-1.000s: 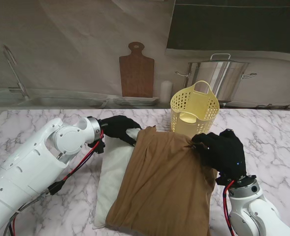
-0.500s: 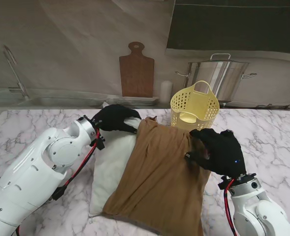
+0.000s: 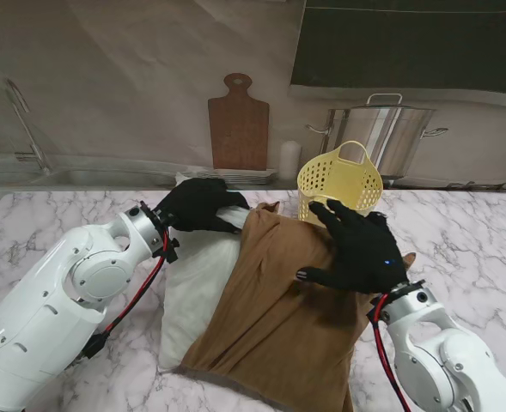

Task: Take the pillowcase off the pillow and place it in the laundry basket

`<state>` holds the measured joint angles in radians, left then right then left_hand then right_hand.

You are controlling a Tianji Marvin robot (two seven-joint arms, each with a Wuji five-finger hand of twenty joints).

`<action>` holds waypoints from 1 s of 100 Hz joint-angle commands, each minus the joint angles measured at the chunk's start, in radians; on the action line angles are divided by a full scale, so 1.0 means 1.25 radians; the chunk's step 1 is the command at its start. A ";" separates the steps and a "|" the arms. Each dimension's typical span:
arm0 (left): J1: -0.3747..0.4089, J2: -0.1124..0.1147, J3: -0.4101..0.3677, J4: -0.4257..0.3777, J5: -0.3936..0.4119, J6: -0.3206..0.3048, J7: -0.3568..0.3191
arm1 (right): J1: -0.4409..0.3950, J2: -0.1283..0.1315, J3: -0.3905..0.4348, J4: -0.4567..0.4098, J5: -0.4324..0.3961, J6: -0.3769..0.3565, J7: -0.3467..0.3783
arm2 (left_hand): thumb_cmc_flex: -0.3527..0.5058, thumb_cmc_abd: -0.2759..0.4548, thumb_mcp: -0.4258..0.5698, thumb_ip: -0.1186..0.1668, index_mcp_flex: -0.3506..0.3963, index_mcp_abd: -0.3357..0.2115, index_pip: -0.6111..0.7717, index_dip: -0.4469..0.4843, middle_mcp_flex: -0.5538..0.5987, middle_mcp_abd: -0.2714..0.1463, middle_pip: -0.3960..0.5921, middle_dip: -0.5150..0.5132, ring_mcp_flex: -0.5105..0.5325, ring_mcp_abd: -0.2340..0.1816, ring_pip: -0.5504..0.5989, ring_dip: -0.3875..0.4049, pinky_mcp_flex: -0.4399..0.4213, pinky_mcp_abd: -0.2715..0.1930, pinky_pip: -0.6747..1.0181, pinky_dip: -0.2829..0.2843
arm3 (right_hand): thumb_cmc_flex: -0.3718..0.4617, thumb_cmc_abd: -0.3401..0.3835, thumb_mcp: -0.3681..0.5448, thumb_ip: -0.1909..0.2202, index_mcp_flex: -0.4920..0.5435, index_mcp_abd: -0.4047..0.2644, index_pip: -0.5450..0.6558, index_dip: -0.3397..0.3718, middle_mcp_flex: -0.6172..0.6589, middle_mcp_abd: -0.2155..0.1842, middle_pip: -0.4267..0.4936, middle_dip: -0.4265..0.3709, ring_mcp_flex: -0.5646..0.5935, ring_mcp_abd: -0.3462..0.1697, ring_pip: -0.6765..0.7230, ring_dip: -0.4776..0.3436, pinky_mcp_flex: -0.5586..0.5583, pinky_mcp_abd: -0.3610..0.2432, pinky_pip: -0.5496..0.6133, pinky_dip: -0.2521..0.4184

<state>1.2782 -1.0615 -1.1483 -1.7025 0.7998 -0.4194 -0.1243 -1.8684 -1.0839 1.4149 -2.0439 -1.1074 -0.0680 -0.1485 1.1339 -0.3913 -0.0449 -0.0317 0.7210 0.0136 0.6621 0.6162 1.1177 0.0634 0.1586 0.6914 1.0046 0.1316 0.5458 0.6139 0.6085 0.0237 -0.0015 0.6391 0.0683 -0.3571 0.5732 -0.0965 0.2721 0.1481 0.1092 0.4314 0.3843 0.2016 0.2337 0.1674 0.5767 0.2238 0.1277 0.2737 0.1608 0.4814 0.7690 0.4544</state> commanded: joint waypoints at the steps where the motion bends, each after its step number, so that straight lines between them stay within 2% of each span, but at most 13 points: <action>1: -0.002 0.001 -0.002 -0.016 0.000 -0.002 -0.005 | 0.030 0.001 -0.027 -0.013 0.000 0.001 0.028 | 0.121 0.064 0.095 0.049 -0.002 -0.093 0.074 0.035 0.015 -0.031 0.034 0.023 0.006 -0.027 0.026 0.029 -0.010 -0.011 0.947 0.019 | -0.059 0.001 0.030 -0.019 -0.032 0.034 0.007 0.029 0.016 0.004 0.012 0.005 0.048 0.004 0.030 0.018 0.005 0.030 0.015 0.002; 19: 0.008 0.000 -0.012 -0.027 0.012 -0.008 0.006 | 0.116 0.014 -0.123 0.005 -0.010 0.071 0.153 | 0.121 0.066 0.094 0.049 -0.006 -0.092 0.076 0.034 0.013 -0.031 0.034 0.023 0.005 -0.026 0.023 0.030 -0.011 -0.011 0.945 0.020 | -0.022 -0.045 0.051 -0.017 -0.001 0.054 0.034 0.087 0.123 -0.010 0.102 0.054 0.269 -0.050 0.158 0.124 0.092 0.019 0.123 0.045; 29: 0.020 0.000 -0.024 -0.035 0.020 -0.018 0.016 | 0.153 0.015 -0.166 0.031 -0.013 0.113 0.171 | 0.123 0.067 0.095 0.049 -0.008 -0.091 0.077 0.033 0.011 -0.031 0.034 0.023 0.006 -0.028 0.022 0.031 -0.011 -0.011 0.944 0.021 | 0.144 -0.144 0.032 -0.003 0.061 0.056 0.074 0.113 0.253 -0.070 0.253 0.136 0.451 -0.140 0.362 0.259 0.177 -0.029 0.245 0.134; 38: 0.028 0.000 -0.035 -0.042 0.026 -0.025 0.023 | 0.176 0.013 -0.191 0.057 -0.001 0.134 0.156 | 0.122 0.068 0.093 0.048 -0.009 -0.090 0.078 0.033 0.010 -0.032 0.035 0.023 0.005 -0.028 0.020 0.031 -0.012 -0.010 0.942 0.020 | 0.397 -0.147 -0.076 0.030 0.157 0.032 0.131 0.107 0.421 -0.157 0.410 0.228 0.570 -0.217 0.575 0.316 0.248 -0.076 0.336 0.182; 43: 0.032 -0.001 -0.039 -0.044 0.026 -0.027 0.028 | 0.185 0.010 -0.202 0.071 0.008 0.140 0.140 | 0.123 0.069 0.094 0.048 -0.010 -0.090 0.078 0.032 0.009 -0.032 0.034 0.022 0.004 -0.028 0.019 0.032 -0.013 -0.010 0.941 0.020 | 0.493 -0.146 -0.040 0.037 0.251 0.005 0.182 0.110 0.521 -0.199 0.508 0.283 0.597 -0.254 0.712 0.349 0.284 -0.102 0.380 0.191; 47: 0.034 -0.001 -0.043 -0.046 0.029 -0.029 0.030 | 0.190 0.009 -0.206 0.080 0.009 0.139 0.125 | 0.123 0.070 0.094 0.048 -0.011 -0.090 0.078 0.032 0.008 -0.033 0.034 0.023 0.004 -0.027 0.018 0.032 -0.013 -0.010 0.940 0.020 | 0.516 -0.161 0.080 -0.008 0.317 -0.023 0.233 0.100 0.585 -0.225 0.552 0.330 0.600 -0.290 0.821 0.348 0.308 -0.120 0.409 0.181; 49: 0.035 -0.001 -0.044 -0.047 0.032 -0.029 0.033 | 0.193 0.008 -0.209 0.086 0.010 0.138 0.113 | 0.122 0.071 0.093 0.048 -0.012 -0.090 0.077 0.032 0.008 -0.033 0.034 0.023 0.003 -0.028 0.018 0.032 -0.012 -0.010 0.940 0.020 | 0.514 -0.162 0.138 -0.022 0.349 -0.040 0.262 0.098 0.607 -0.218 0.566 0.347 0.600 -0.303 0.867 0.351 0.317 -0.128 0.420 0.175; 53: 0.037 -0.002 -0.046 -0.048 0.033 -0.029 0.037 | 0.198 0.006 -0.213 0.097 0.009 0.136 0.088 | 0.122 0.072 0.092 0.048 -0.014 -0.089 0.077 0.031 0.006 -0.035 0.034 0.022 0.002 -0.030 0.016 0.032 -0.013 -0.010 0.939 0.020 | 0.545 -0.170 0.172 -0.066 0.358 -0.116 0.551 -0.064 0.643 -0.168 0.575 0.393 0.601 -0.333 0.960 0.349 0.338 -0.147 0.451 0.158; 58: 0.039 -0.002 -0.049 -0.051 0.033 -0.025 0.038 | 0.204 0.004 -0.217 0.111 0.003 0.129 0.050 | 0.122 0.078 0.091 0.047 -0.018 -0.083 0.074 0.029 0.002 -0.036 0.033 0.022 -0.002 -0.030 0.013 0.031 -0.017 -0.009 0.936 0.019 | 0.569 -0.151 0.196 -0.074 0.449 -0.238 0.668 -0.028 0.672 -0.127 0.584 0.436 0.601 -0.356 1.039 0.365 0.360 -0.169 0.478 0.149; 64: 0.039 -0.003 -0.048 -0.050 0.040 -0.015 0.048 | 0.210 0.002 -0.221 0.127 -0.020 0.126 0.003 | 0.122 0.092 0.082 0.039 -0.028 -0.071 0.064 0.023 -0.009 -0.039 0.037 0.020 -0.006 -0.035 0.005 0.030 -0.022 -0.009 0.929 0.018 | 0.571 -0.139 0.209 -0.070 0.470 -0.299 0.681 0.042 0.679 -0.115 0.586 0.481 0.601 -0.380 1.081 0.368 0.373 -0.185 0.498 0.133; 75: 0.038 -0.004 -0.048 -0.049 0.043 0.013 0.046 | 0.218 0.001 -0.221 0.140 -0.053 0.128 -0.047 | 0.124 0.165 0.051 0.025 -0.068 -0.019 -0.028 0.009 -0.097 -0.012 0.090 -0.046 -0.054 -0.015 -0.039 0.025 -0.068 0.012 0.891 0.015 | 0.573 -0.119 0.215 -0.066 0.458 -0.294 0.683 0.079 0.679 -0.114 0.593 0.502 0.601 -0.397 1.099 0.370 0.384 -0.196 0.507 0.124; 84: 0.036 0.000 -0.056 -0.048 0.052 0.028 0.027 | 0.220 0.002 -0.216 0.141 -0.079 0.130 -0.072 | 0.051 0.185 0.030 0.020 -0.115 0.000 -0.176 -0.012 -0.257 0.030 0.074 -0.239 -0.165 0.022 -0.136 -0.026 -0.170 0.062 0.801 -0.002 | 0.575 -0.112 0.211 -0.065 0.455 -0.297 0.682 0.091 0.676 -0.116 0.594 0.507 0.601 -0.398 1.099 0.368 0.384 -0.197 0.507 0.120; 100: 0.035 0.003 -0.085 -0.035 0.062 0.037 0.012 | 0.226 0.003 -0.211 0.143 -0.109 0.128 -0.098 | -0.071 0.248 0.020 0.018 -0.181 0.021 -0.339 -0.053 -0.490 0.074 -0.043 -0.338 -0.346 0.048 -0.252 -0.121 -0.305 0.114 0.655 -0.051 | 0.575 -0.104 0.206 -0.064 0.451 -0.304 0.678 0.101 0.671 -0.120 0.593 0.511 0.600 -0.397 1.095 0.364 0.382 -0.197 0.507 0.116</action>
<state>1.3309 -1.0639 -1.2294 -1.7540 0.8830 -0.3831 -0.0884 -1.5930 -1.0841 1.1449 -1.8692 -1.2296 0.0874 -0.2594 1.0389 -0.1814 -0.0672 -0.0319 0.5325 0.0168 0.2818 0.5707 0.5967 0.1262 0.1455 0.3059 0.6354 0.1428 0.2686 0.4957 0.2773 0.1317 0.0178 0.5986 0.5660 -0.5951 0.6003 -0.2595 0.7597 -0.0498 0.7988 0.5018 1.1264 0.0205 0.8242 0.7614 1.2016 -0.0548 1.1232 0.6204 0.6342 0.2617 1.3712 0.6084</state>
